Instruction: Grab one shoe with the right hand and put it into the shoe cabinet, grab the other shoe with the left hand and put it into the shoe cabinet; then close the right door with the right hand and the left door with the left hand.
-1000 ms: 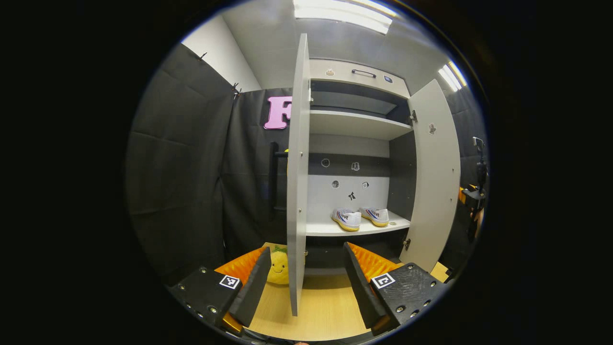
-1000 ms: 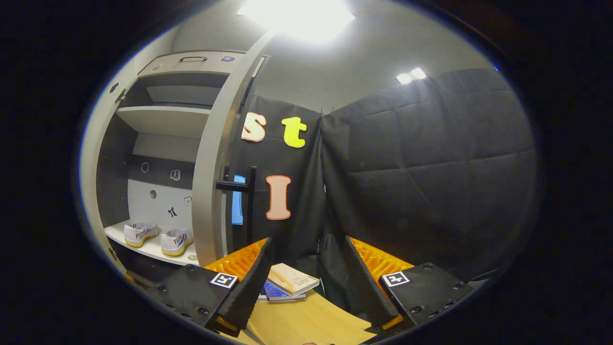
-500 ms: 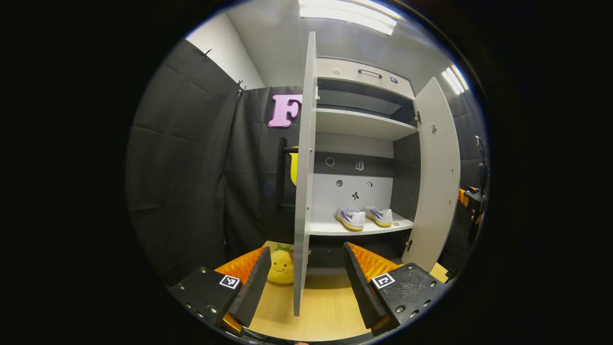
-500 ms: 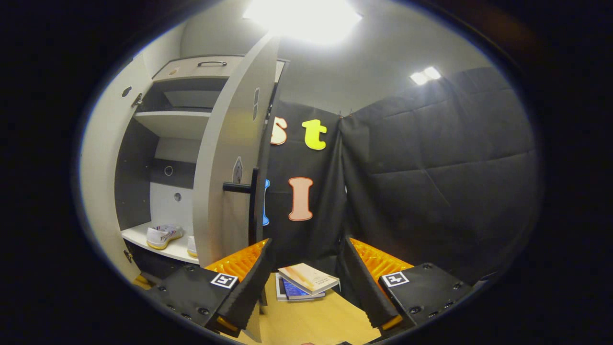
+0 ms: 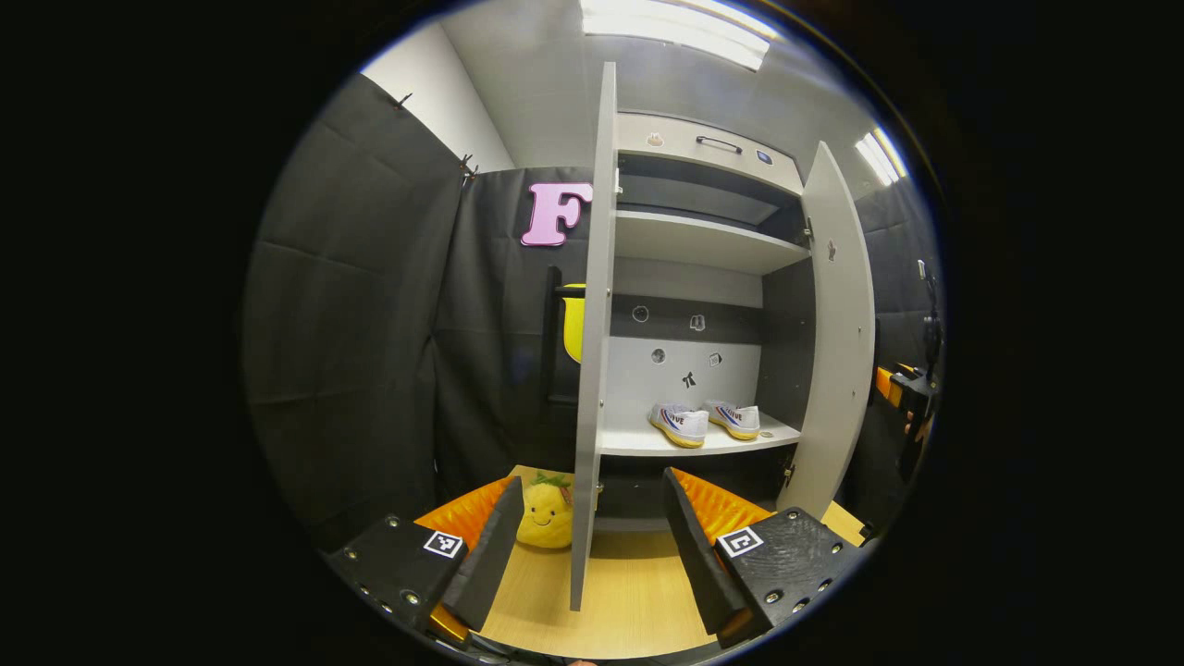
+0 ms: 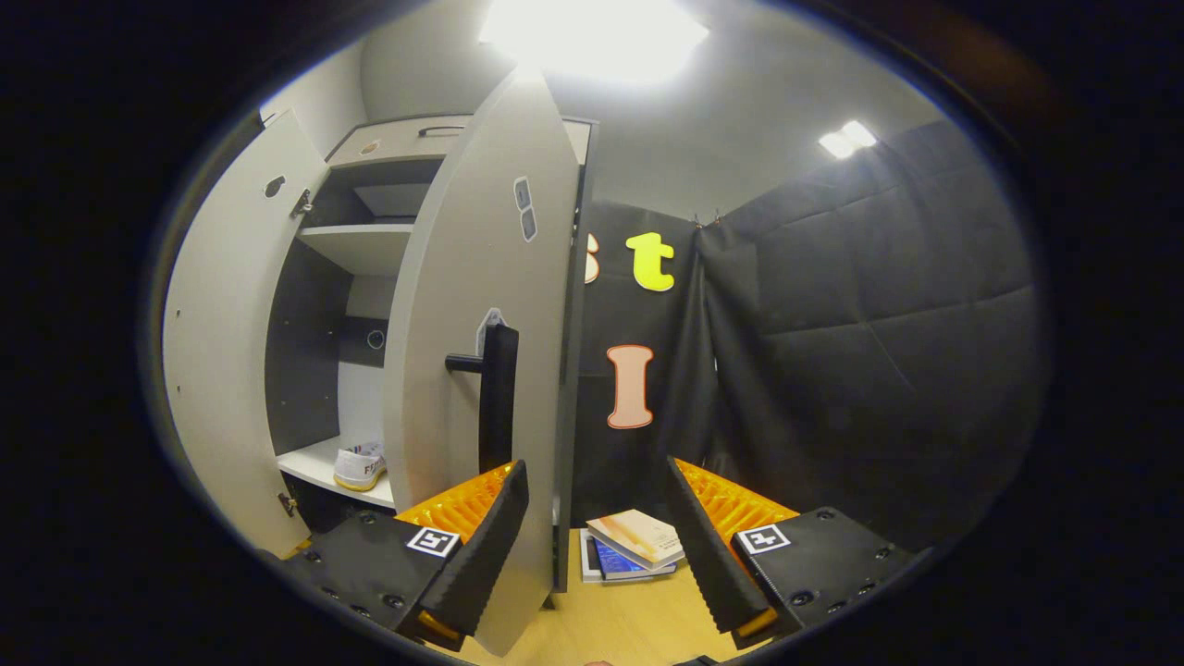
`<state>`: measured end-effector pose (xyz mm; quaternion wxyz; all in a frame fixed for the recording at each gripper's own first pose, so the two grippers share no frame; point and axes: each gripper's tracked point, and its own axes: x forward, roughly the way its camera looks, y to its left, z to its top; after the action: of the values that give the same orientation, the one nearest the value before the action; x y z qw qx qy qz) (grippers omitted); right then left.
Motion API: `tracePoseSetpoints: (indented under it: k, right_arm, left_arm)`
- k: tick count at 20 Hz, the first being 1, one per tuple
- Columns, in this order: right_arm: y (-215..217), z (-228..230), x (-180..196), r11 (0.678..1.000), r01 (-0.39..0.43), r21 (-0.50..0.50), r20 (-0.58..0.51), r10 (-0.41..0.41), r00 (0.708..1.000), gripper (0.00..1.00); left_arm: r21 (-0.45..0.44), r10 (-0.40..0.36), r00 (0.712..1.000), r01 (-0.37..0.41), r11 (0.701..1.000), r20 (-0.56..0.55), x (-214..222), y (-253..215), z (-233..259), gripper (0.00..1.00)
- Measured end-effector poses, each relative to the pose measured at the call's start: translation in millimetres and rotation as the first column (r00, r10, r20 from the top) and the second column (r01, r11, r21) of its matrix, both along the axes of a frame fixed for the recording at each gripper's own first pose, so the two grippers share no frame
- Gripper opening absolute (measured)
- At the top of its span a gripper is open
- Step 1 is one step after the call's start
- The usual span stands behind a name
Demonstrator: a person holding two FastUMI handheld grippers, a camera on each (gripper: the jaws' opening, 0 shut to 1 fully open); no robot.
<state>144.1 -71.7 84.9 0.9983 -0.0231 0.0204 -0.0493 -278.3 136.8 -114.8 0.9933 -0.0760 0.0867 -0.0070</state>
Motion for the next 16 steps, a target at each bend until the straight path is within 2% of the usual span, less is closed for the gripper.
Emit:
tracePoseSetpoints:
  k: [3,4,5,6,11,12,13,15,16]
  right_arm:
    - [22.8,-1.7,8.8,0.998,-0.057,0.025,0.000,0.057,0.998,0.93]
    - [31.0,-2.2,12.0,0.997,-0.075,0.028,-0.001,0.075,0.997,0.89]
    - [35.6,-3.1,14.5,0.995,-0.092,0.028,-0.001,0.092,0.996,0.93]
    - [41.0,-3.0,17.8,0.994,-0.108,0.025,0.001,0.108,0.994,0.93]
    - [78.0,-4.5,39.1,0.987,-0.160,0.031,-0.003,0.161,0.987,0.93]
    - [83.5,-4.6,42.9,0.985,-0.167,0.033,-0.003,0.167,0.986,0.89]
    - [88.1,-4.8,45.7,0.985,-0.172,0.032,-0.004,0.172,0.985,0.93]
    - [95.1,-5.1,50.9,0.983,-0.180,0.023,-0.004,0.180,0.984,0.93]
    - [96.9,-4.9,52.6,0.983,-0.183,0.018,-0.004,0.183,0.983,0.89]
  left_arm:
    - [0.001,0.018,1.000,-0.018,1.000,-0.005,-0.8,7.4,-0.6,0.80]
    - [0.002,0.025,1.000,-0.025,1.000,-0.007,0.3,10.8,-1.9,0.80]
    - [0.004,0.035,0.999,-0.035,0.999,-0.009,-0.1,14.8,-2.2,0.80]
    - [0.006,0.045,0.999,-0.045,0.999,-0.011,-0.2,19.5,-3.1,0.80]
    - [0.012,0.099,0.995,-0.098,0.995,-0.028,-4.8,39.9,-8.5,0.80]
    - [0.016,0.108,0.994,-0.108,0.994,-0.029,-4.7,43.3,-8.8,0.80]
    - [0.018,0.116,0.993,-0.115,0.993,-0.031,-3.7,46.1,-8.8,0.80]
    - [0.015,0.130,0.991,-0.130,0.991,-0.038,-4.8,55.0,-11.7,0.80]
    - [0.012,0.136,0.990,-0.136,0.991,-0.041,-5.1,59.9,-13.2,0.80]
